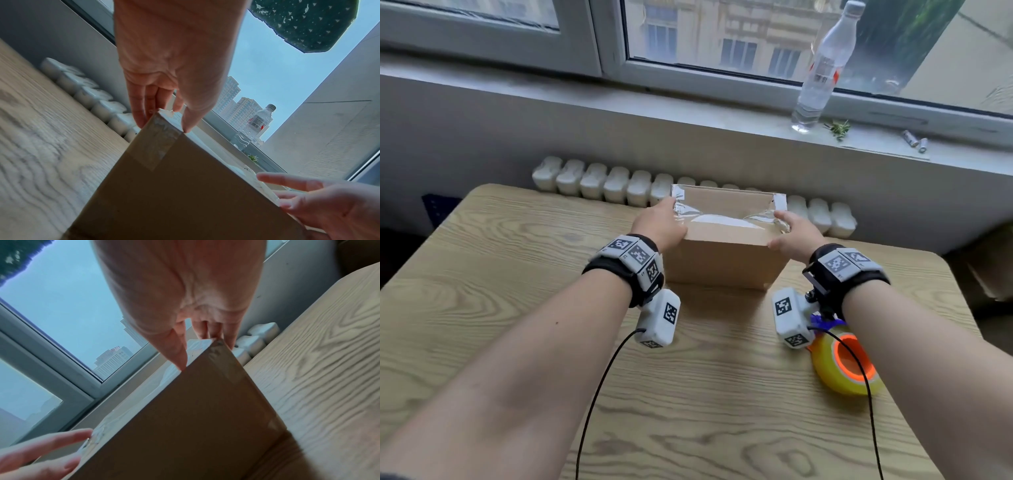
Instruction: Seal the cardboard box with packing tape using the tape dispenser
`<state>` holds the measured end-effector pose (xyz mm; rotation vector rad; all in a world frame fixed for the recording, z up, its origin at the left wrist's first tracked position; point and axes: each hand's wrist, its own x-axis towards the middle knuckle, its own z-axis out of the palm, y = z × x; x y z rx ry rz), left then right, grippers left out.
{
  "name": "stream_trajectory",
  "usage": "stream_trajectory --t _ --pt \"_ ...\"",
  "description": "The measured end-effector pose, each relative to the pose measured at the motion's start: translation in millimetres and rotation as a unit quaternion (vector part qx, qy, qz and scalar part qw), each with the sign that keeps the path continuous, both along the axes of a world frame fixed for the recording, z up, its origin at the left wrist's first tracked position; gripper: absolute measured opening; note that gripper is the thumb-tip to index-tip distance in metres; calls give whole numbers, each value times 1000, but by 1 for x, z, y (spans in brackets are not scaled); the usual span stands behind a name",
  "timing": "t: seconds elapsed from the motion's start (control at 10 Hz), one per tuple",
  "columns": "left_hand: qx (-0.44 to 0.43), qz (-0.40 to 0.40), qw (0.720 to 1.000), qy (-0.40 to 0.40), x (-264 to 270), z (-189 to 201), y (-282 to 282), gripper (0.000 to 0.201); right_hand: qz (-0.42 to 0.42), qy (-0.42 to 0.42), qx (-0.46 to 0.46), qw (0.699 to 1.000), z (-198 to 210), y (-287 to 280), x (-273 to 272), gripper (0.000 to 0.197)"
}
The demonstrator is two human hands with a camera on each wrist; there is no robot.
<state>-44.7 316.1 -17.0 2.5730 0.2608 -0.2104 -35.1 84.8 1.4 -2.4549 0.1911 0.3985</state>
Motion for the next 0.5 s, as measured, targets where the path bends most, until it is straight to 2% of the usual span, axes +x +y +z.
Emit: stream_trajectory --t 0.3,0.4,0.5 --pt "14 7 1000 1 1 -1 -8 65 45 0 -11 999 -4 -13 0 71" --pt "17 -5 1000 17 -5 1 -14 65 64 -3 -29 998 -1 -14 -7 67" --pt "40 -17 999 -8 -7 1 -19 65 60 -29 -41 997 3 -17 -9 60"
